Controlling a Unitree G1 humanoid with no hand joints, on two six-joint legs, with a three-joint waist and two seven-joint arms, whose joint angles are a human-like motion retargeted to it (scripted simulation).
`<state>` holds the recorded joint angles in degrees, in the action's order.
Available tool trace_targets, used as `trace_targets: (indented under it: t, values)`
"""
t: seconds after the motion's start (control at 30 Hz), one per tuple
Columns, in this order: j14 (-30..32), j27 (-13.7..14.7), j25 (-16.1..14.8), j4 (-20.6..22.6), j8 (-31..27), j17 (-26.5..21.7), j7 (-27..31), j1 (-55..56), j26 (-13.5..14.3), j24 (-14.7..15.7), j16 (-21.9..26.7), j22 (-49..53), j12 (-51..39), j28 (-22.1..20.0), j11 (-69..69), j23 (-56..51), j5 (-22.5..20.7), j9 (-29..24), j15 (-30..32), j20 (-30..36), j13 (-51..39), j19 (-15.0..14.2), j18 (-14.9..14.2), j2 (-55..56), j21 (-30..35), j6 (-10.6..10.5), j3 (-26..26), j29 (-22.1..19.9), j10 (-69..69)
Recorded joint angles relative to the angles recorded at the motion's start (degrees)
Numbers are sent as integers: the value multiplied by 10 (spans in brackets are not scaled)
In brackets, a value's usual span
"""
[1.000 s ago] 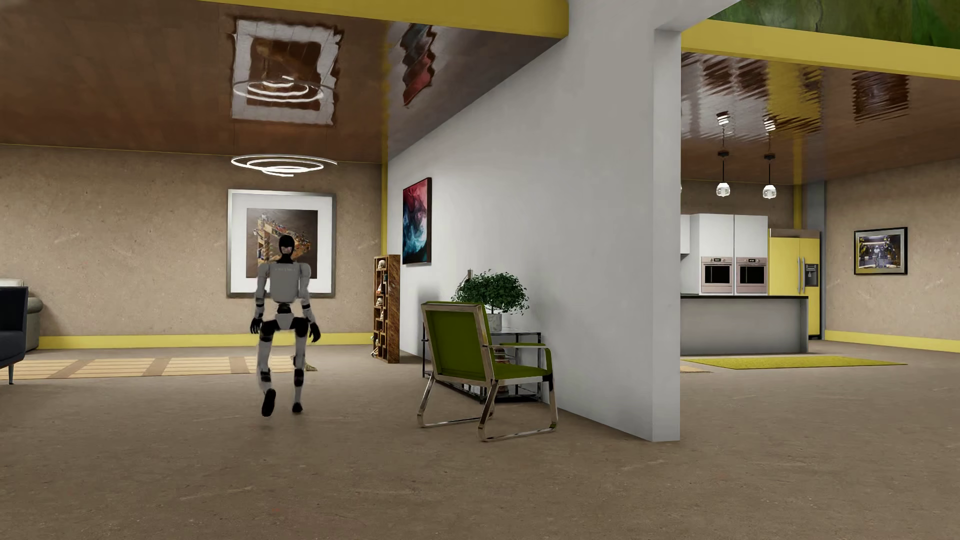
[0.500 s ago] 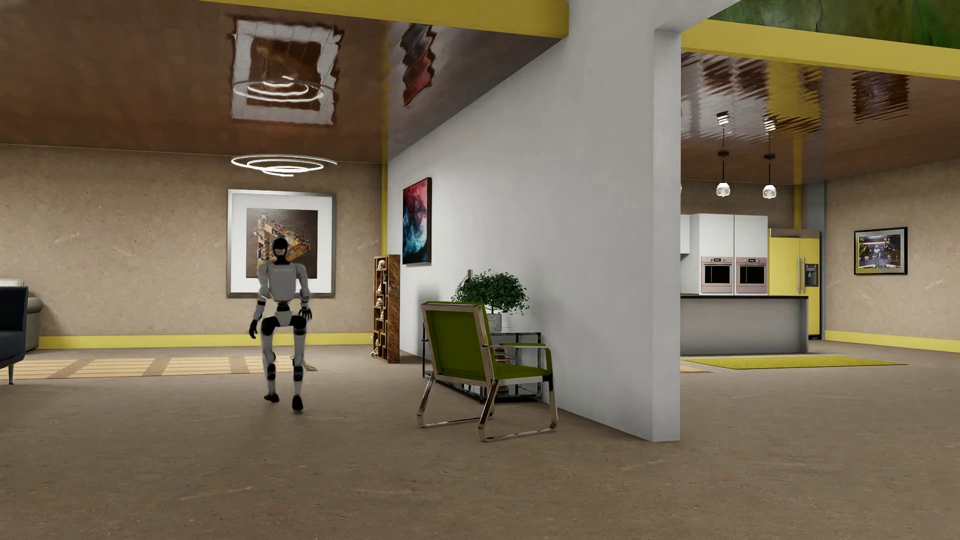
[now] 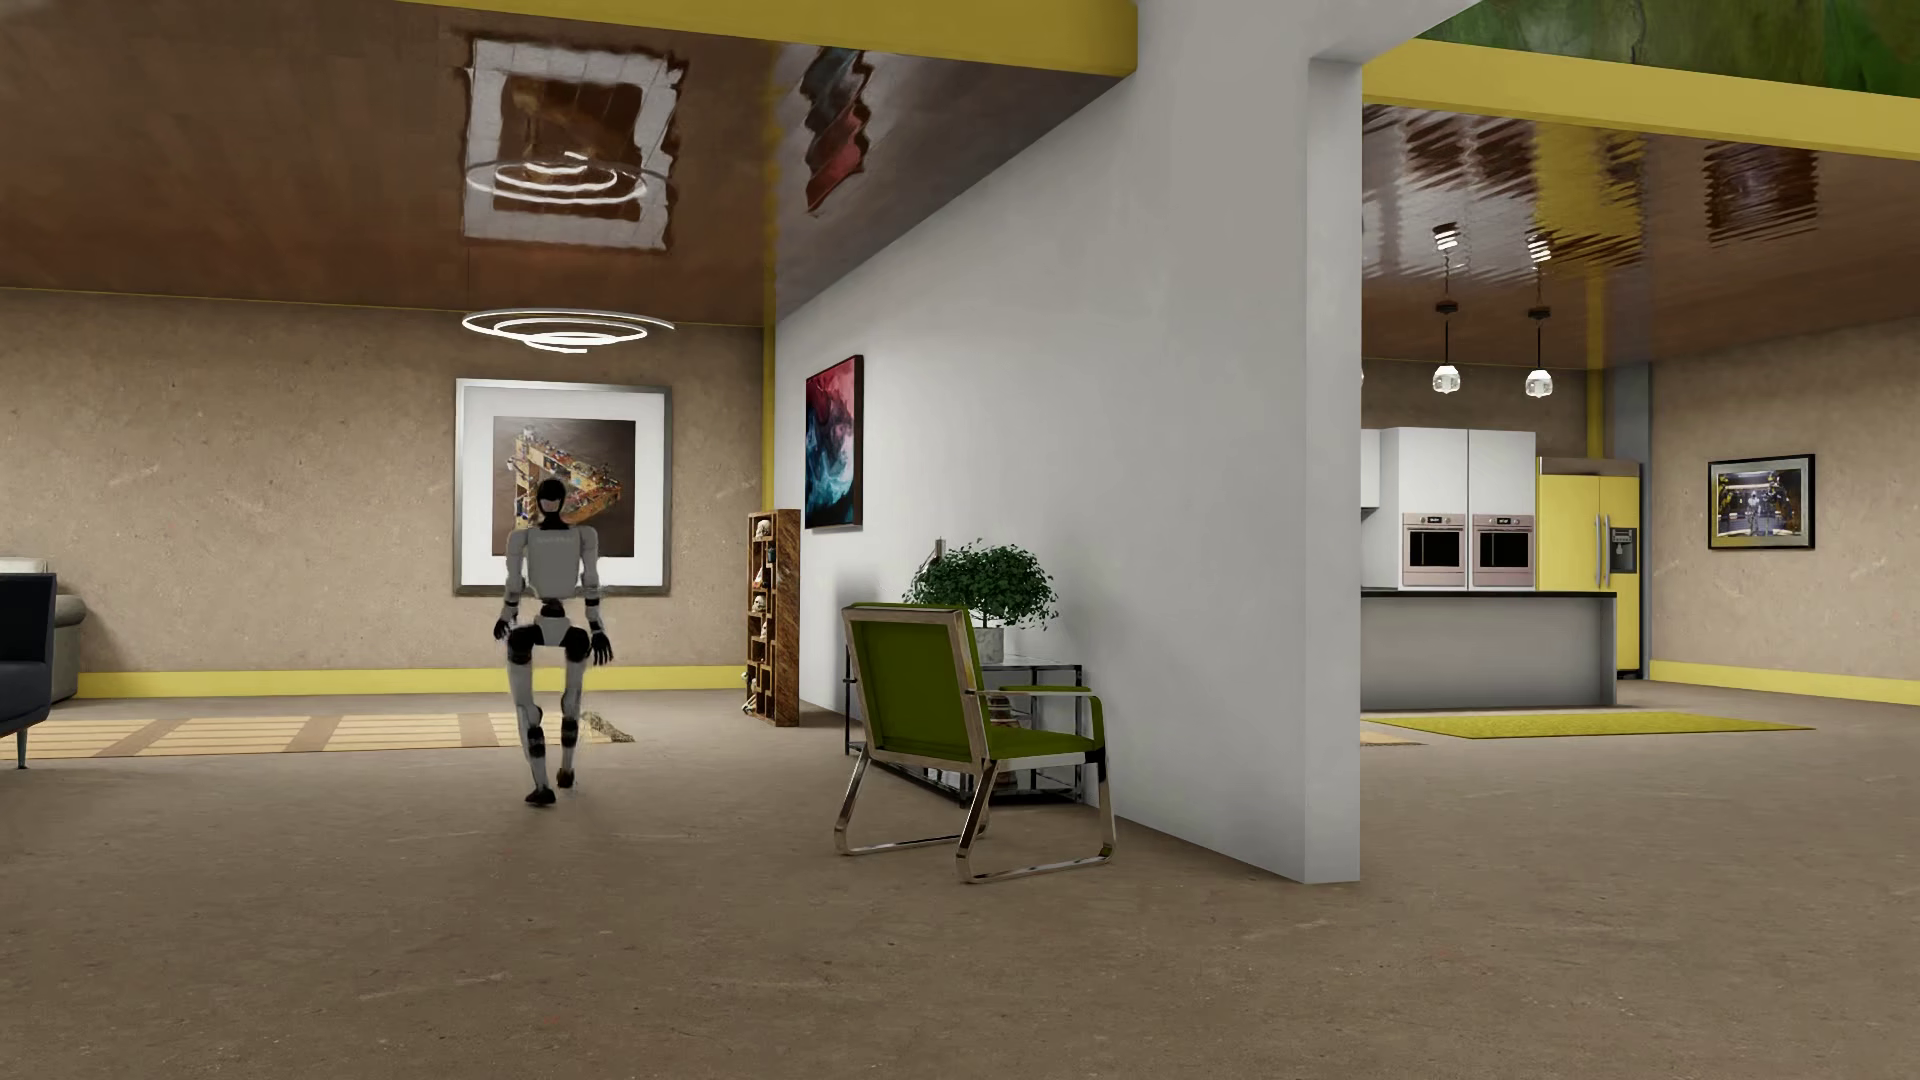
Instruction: Move towards the shelves
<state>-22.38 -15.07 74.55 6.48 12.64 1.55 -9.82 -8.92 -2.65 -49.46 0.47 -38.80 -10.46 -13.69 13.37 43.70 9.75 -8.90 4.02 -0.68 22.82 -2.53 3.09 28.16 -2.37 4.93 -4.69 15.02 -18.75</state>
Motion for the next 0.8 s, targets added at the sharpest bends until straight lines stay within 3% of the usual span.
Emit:
trace_targets:
  t: [0.03,0.07,0.13,0.17,0.2,0.27,0.3,0.33,0.37,0.43,0.47,0.5,0.57,0.6,0.63,0.7,0.73,0.77,0.8]
  values:
    - [-6,5,20,1,-43,-4,-5,-31,-7,2,8,21,-9,-5,-71,-2,-33,1,-37,11,-6,-37,-4,8,3,-2,-1,5,16]
    - [-15,16,39,0,-41,-9,-17,-59,-14,6,18,41,-8,-11,-64,-6,-51,1,-52,18,-15,-22,-7,20,6,-4,2,6,18]
    - [5,8,38,-13,-22,-1,-36,-102,-32,25,31,57,10,-3,29,-29,-71,-1,22,26,-32,55,-20,33,-24,-14,1,-26,-8]
    - [39,-3,20,-30,-12,15,-35,-112,-49,18,40,46,21,10,75,-52,-72,-2,54,41,-31,72,-21,28,-51,-23,-4,-53,-45]
    - [102,-12,-10,-50,2,32,-32,-102,-68,2,48,24,33,27,125,-76,-70,-4,45,61,-28,97,-5,23,-79,-36,-10,-84,-113]
    - [223,-21,-95,-118,22,60,-31,-24,-113,-21,55,-40,59,77,186,-91,-85,-10,-30,79,-45,104,-30,-3,-126,-61,-15,-132,-332]
    - [259,-32,-120,-149,25,60,-22,30,-136,-24,53,-68,77,99,188,-75,-100,-12,-56,75,-68,101,-27,-31,-133,-73,-13,-136,-434]
    - [225,-44,-119,-167,24,50,-9,87,-150,-11,46,-84,100,107,177,-46,-114,-13,-76,54,-96,97,-16,-64,-122,-82,-8,-134,-512]
    - [198,-56,-90,-184,19,33,0,144,-158,6,39,-88,130,101,159,-11,-127,-14,-90,25,-128,93,-6,-101,-92,-88,-1,-118,-565]
    - [200,-28,8,-212,1,-8,8,246,-157,55,21,-66,194,84,115,40,-148,-12,-111,-41,-189,85,-2,-172,-3,-93,19,-106,-592]
    - [196,-5,47,-219,-12,-21,7,289,-145,74,17,-48,227,73,95,41,-156,-11,-123,-63,-214,80,-3,-206,31,-94,31,-108,-567]
    - [192,14,58,-220,-25,-26,9,326,-138,81,17,-36,257,56,78,28,-160,-10,-136,-76,-233,75,0,-238,44,-93,43,-114,-517]
    - [201,40,19,-214,-45,-25,14,377,-127,79,16,-23,304,20,60,-16,-167,-8,-171,-92,-262,64,4,-291,38,-92,59,-121,-344]
    - [214,44,-12,-202,-55,-24,22,384,-128,81,10,-23,321,8,49,-37,-169,-8,-187,-103,-277,58,-18,-315,33,-91,64,-126,-213]
    - [222,46,-34,-190,-65,-27,29,374,-135,88,0,-24,334,4,37,-54,-171,-8,-201,-116,-292,52,-19,-337,36,-90,65,-137,-56]
    - [180,37,-43,-182,-77,-40,6,380,-155,90,-16,-31,354,22,33,-68,-169,-11,-227,-124,-311,37,-66,-380,61,-88,63,-146,107]
    - [187,29,-38,-189,-76,-48,-33,387,-165,88,-21,-39,355,38,45,-71,-163,-13,-232,-121,-310,23,-54,-397,72,-87,61,-146,86]
    - [207,21,-29,-194,-79,-57,-61,384,-173,73,-23,-49,352,52,62,-71,-152,-13,-220,-111,-303,20,-5,-420,84,-83,61,-140,40]
    - [251,16,-16,-196,-83,-67,-69,380,-179,63,-27,-53,350,55,82,-65,-139,-14,-198,-109,-290,14,15,-442,97,-77,65,-136,-8]
